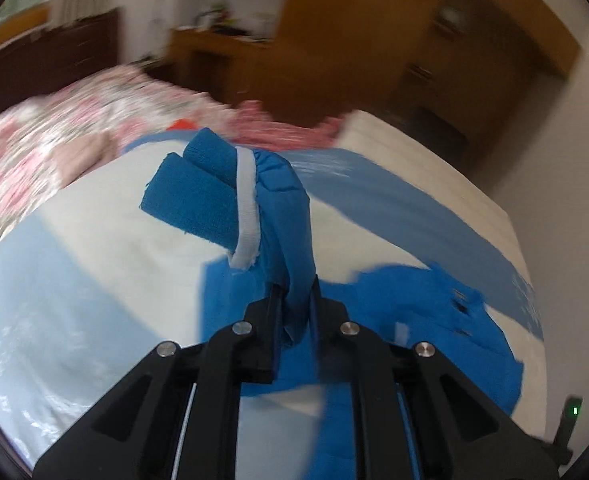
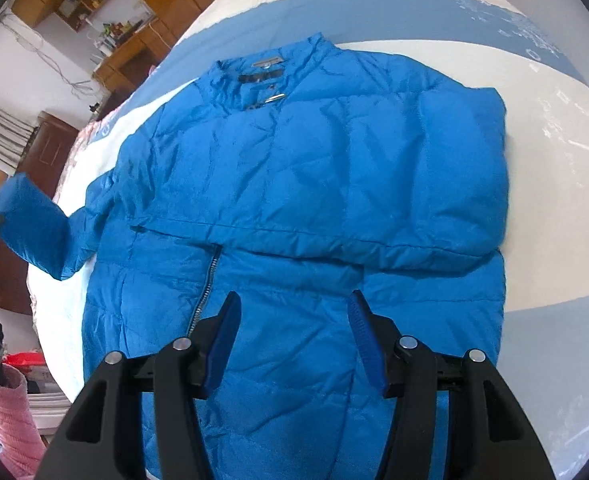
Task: Fold large clothes
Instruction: 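Grasp the white-banded cuff with the left gripper and fold the sleeve across the body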
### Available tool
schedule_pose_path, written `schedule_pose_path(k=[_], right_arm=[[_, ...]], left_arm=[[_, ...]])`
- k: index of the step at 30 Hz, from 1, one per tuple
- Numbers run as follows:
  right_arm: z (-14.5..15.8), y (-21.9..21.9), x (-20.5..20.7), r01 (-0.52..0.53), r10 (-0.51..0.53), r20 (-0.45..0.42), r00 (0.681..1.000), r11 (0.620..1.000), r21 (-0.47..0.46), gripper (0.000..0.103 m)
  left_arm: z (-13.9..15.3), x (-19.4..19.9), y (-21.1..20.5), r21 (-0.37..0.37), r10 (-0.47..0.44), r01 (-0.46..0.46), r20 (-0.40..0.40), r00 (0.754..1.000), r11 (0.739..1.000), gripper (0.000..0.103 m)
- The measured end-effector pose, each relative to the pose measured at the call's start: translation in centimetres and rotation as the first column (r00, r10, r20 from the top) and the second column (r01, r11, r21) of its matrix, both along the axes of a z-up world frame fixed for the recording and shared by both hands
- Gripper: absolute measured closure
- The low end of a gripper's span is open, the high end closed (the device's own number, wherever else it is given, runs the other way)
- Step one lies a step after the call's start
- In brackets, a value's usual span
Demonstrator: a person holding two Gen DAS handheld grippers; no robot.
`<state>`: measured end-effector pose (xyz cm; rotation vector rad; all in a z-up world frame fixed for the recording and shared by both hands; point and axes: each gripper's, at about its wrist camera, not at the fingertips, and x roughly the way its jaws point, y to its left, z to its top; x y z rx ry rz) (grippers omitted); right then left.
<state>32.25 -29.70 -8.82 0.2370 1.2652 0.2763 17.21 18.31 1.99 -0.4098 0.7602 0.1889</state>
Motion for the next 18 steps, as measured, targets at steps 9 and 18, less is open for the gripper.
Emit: schedule_pose_path(k=[9, 18], right_arm=[[-0.1, -2.0, -0.6, 0.038, -0.038, 0.007, 0.999, 0.999, 0.011, 0.047], [-0.6, -3.8, -0.9, 0.070, -0.070, -0.002, 0.998, 0.997, 0.022, 0.047]], left_arm=[[-1.4, 4.3, -16.0, 0.017, -0.319, 0.319, -0.008, 0.948, 0.948, 0.094], [-8.6, 6.0, -24.9, 0.011, -0.460, 0.466, -0.140, 0.877, 0.885, 0.093]])
